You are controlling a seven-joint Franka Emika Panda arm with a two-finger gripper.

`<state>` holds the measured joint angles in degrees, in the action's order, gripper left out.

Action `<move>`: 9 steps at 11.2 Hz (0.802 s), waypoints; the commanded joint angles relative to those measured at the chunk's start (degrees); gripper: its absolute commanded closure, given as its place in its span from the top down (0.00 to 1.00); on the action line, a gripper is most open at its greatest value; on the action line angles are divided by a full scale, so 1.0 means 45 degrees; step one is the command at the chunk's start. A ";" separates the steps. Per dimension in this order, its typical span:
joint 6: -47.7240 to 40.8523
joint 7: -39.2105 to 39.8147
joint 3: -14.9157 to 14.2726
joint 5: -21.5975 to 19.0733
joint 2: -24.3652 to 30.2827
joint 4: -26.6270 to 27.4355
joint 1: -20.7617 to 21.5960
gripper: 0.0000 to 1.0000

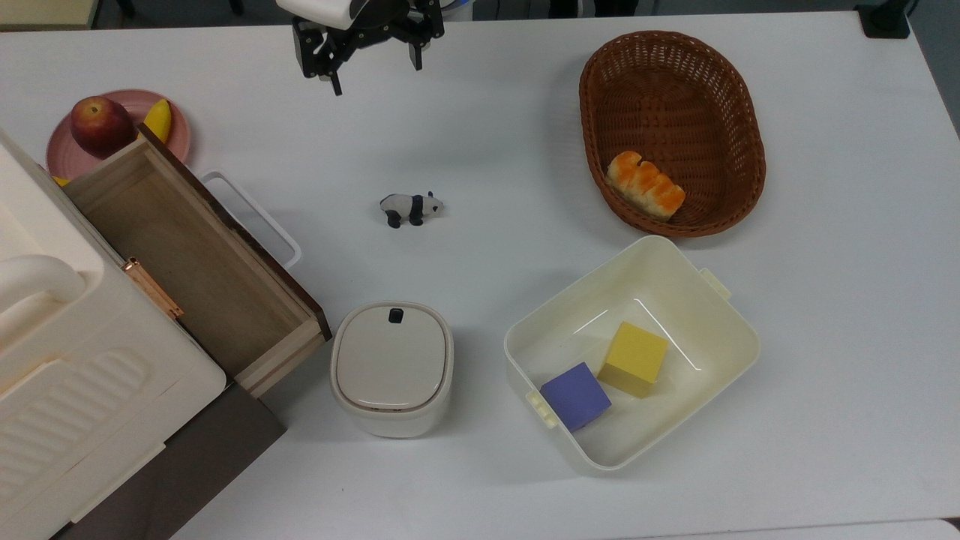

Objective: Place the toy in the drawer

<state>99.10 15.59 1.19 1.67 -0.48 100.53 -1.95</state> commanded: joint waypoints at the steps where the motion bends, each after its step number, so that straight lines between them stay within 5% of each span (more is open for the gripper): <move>1: 0.3163 1.2781 -0.0010 0.2654 -0.0164 0.2674 -0.0289 1.00; 3: 0.3877 1.2534 0.0359 0.2677 -0.0457 0.2992 -0.0385 1.00; 6: 0.3312 0.8054 0.0420 0.2540 -0.0439 0.2661 -0.0289 1.00; 9: 0.2416 0.6443 0.0420 0.2016 -0.0420 0.2077 -0.0328 1.00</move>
<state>99.10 15.59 1.19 1.67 -0.48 100.53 -1.95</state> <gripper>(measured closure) 0.000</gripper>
